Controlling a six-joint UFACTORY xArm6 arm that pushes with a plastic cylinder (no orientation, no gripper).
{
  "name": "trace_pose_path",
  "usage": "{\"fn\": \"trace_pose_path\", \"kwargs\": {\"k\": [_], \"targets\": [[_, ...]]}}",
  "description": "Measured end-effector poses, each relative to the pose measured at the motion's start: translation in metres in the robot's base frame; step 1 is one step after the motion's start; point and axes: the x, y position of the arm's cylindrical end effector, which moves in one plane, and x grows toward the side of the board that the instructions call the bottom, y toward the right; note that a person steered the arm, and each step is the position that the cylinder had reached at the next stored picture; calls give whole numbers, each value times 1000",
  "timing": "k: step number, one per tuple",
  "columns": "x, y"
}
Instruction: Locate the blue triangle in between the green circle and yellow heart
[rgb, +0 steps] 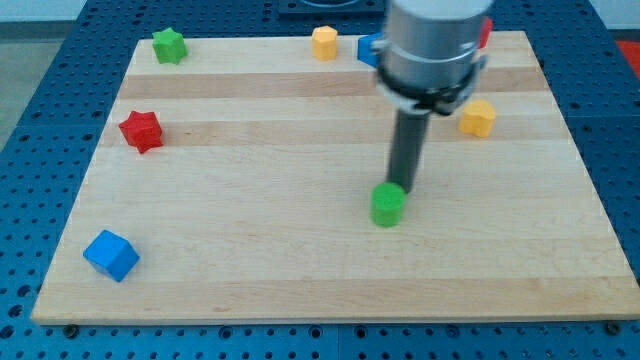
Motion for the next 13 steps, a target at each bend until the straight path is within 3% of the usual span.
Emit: {"fn": "trace_pose_path", "kwargs": {"k": [1,2,3,5,7,9,11,13], "targets": [[47,-27],[51,-28],[21,-25],[5,-35],[-67,-76],[-169,-44],[-193,30],[-236,52]]}}
